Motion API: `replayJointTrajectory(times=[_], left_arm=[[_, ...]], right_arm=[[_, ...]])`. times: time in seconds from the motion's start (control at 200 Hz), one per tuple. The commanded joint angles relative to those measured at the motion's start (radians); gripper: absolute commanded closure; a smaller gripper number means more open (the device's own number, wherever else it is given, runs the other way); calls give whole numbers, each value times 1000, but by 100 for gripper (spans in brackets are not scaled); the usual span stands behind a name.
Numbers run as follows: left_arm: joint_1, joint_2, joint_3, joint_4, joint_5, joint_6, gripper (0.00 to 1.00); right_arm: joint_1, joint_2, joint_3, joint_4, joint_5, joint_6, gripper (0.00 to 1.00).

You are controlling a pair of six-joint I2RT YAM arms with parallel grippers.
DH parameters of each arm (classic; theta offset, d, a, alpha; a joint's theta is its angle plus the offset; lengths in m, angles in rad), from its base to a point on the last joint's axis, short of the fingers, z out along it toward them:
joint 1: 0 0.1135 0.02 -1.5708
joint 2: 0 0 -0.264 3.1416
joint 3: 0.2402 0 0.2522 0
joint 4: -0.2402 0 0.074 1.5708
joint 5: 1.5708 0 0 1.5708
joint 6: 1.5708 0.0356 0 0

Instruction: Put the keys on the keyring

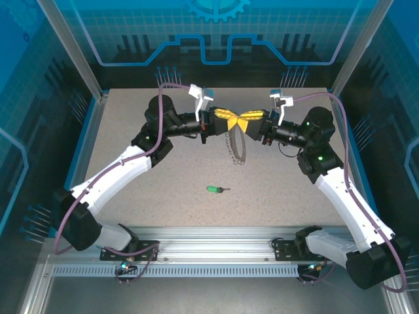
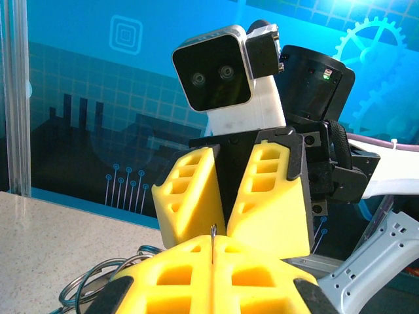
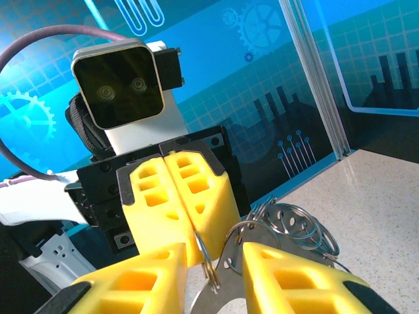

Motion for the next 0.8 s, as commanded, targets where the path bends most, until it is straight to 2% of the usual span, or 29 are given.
replayJointTrajectory(times=[0.0, 0.105, 0.3, 0.48, 0.585, 0.67, 0.76, 0.795], left_arm=[[-10, -12, 27, 37, -14, 22, 100], [-10, -13, 14, 74, -29, -5, 100], [-18, -12, 6, 99, -42, -23, 100], [-23, -9, 5, 102, -47, -29, 100], [-27, -10, 1, 112, -62, -43, 100], [-27, -18, -17, 145, -104, -79, 73], [-30, -32, -82, 262, -211, -175, 54], [-31, -35, -114, 326, -238, -217, 50]], right_arm=[[12, -3, 19, 20, 16, -2, 70], [12, -8, 9, 21, 24, 0, 70], [11, -7, 5, 20, 28, 0, 82], [12, -6, 3, 20, 28, 1, 100], [11, -8, -3, 20, 38, -2, 100], [11, -14, -17, 31, 60, 1, 100], [11, -15, -30, 90, 82, 12, 100], [8, -11, -33, 116, 81, 24, 100]])
